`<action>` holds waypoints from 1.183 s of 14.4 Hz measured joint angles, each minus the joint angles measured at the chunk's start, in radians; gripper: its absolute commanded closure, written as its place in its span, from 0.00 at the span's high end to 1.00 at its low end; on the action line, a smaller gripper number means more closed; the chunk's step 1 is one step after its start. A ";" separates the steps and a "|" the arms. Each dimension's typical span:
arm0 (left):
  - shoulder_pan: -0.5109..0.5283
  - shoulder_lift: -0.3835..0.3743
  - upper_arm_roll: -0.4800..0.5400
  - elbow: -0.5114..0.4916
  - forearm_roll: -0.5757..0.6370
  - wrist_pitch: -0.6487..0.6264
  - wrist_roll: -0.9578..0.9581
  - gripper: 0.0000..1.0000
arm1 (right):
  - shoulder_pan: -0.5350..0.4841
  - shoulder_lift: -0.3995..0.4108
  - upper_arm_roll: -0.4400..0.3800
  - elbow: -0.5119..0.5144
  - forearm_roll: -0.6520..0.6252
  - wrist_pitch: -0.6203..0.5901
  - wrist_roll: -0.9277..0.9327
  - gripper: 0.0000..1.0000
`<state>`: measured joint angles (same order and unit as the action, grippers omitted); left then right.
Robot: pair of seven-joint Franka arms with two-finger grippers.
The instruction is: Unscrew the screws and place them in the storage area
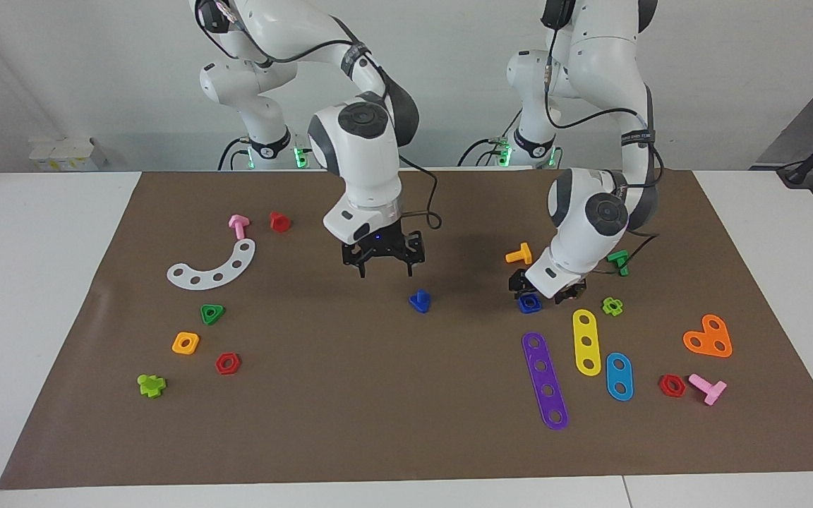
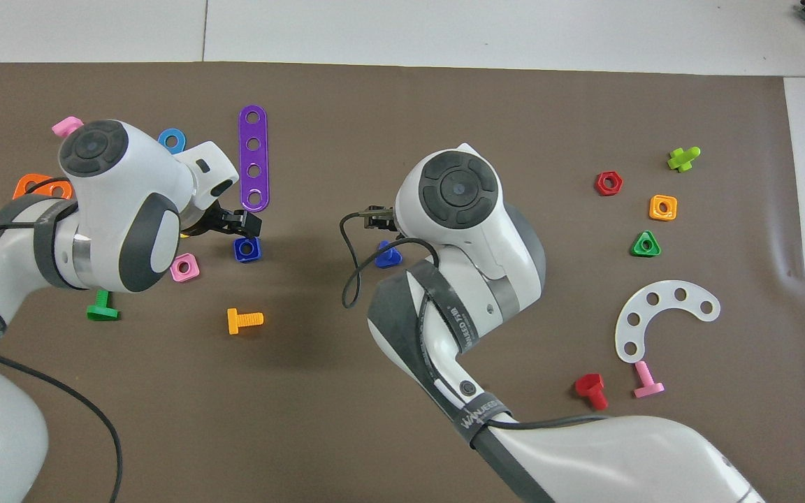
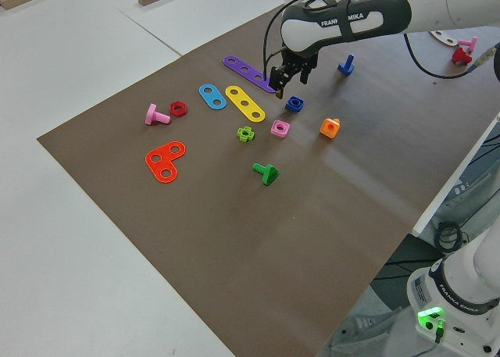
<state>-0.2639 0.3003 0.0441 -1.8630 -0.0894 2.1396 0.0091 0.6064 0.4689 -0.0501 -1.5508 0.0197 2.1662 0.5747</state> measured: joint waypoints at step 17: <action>0.217 -0.226 0.005 0.224 0.106 -0.453 0.103 1.00 | 0.056 0.115 0.000 -0.029 -0.004 0.057 0.005 0.57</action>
<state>-0.0464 0.0739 0.0491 -1.6394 0.0165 1.6871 0.1122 0.6619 0.5839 -0.0503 -1.5800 0.0157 2.2233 0.5797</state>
